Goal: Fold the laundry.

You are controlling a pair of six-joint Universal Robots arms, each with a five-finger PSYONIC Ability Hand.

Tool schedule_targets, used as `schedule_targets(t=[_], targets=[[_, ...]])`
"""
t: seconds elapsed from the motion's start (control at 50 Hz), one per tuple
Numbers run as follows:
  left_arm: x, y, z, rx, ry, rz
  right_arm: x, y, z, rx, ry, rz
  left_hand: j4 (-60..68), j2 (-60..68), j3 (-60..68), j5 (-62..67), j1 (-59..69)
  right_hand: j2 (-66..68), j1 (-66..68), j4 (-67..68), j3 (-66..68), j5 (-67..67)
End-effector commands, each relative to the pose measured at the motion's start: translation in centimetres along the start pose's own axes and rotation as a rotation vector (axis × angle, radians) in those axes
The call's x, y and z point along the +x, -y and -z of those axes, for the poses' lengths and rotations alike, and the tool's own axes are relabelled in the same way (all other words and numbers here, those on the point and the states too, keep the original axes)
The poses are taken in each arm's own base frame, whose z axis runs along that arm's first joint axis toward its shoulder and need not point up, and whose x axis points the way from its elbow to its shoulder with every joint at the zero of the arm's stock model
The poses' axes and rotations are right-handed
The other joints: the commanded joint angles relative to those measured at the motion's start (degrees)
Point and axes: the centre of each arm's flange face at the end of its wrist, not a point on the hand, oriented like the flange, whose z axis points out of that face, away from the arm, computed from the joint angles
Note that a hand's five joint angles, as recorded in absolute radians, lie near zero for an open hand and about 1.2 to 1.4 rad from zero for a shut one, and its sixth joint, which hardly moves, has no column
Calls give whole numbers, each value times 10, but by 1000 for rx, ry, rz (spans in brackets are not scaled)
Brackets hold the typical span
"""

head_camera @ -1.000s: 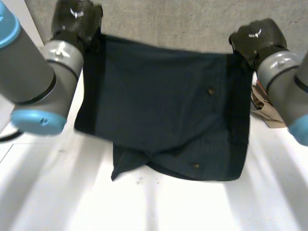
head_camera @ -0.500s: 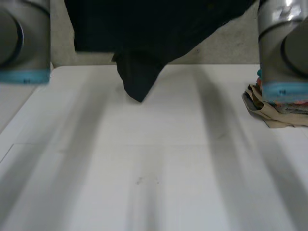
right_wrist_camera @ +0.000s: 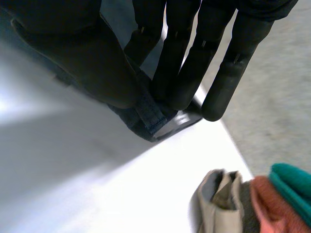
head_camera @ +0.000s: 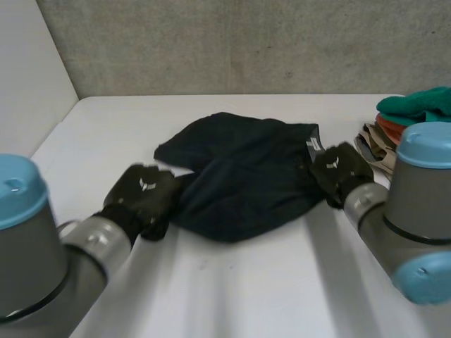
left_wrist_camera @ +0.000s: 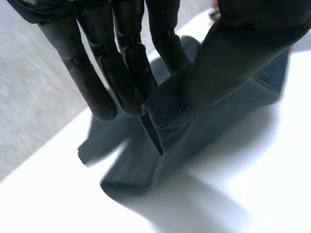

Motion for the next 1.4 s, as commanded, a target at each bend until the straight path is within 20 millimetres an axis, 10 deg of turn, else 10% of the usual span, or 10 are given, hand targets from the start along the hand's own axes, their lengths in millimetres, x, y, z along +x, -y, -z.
schedule_targets(t=[0.02, 0.12, 0.24, 0.62, 0.92, 0.96, 0.98, 1.0, 1.22, 1.4], targets=[[7, 2, 72, -233, -132, -38, 1, 1, 78, -154, 171, 136, 111, 113, 114, 123, 150, 122, 145, 112, 113, 119], [29, 4, 121, -342, -338, -76, 3, 1, 133, -211, 269, 222, 111, 113, 114, 123, 150, 122, 145, 112, 113, 119], [31, 10, 109, -265, -345, -70, 9, 6, 129, -147, 223, 222, 111, 113, 114, 123, 150, 122, 145, 112, 113, 119], [-27, 35, -99, 210, 70, -118, 30, -3, 6, -11, -149, 55, 111, 113, 114, 123, 150, 122, 145, 112, 113, 119], [-31, 20, -210, 433, 246, -201, 29, -11, -97, 149, -379, 14, 111, 113, 114, 123, 150, -14, 9, -24, -22, -17], [-28, 22, -212, 457, 254, -202, 30, -9, -100, 156, -394, 5, 63, 65, 66, 75, 102, -427, -404, -437, -435, -430], [-27, 23, -211, 466, 260, -201, 29, -9, -101, 153, -393, 2, -403, -402, -401, -392, -365, -578, -555, -588, -587, -581], [-26, 23, -211, 471, 261, -201, 29, -10, -100, 150, -391, -5, -589, -587, -586, -577, -550, -578, -555, -588, -587, -581], [-5, 42, -148, 470, 207, -180, 33, -19, -19, -79, -84, -295, -589, -587, -586, -577, -550, -578, -555, -588, -587, -581], [-1, 28, -120, 419, 163, -99, 26, -57, -10, -146, 10, -390, -589, -587, -586, -577, -550, -515, -492, -525, -524, -518]])
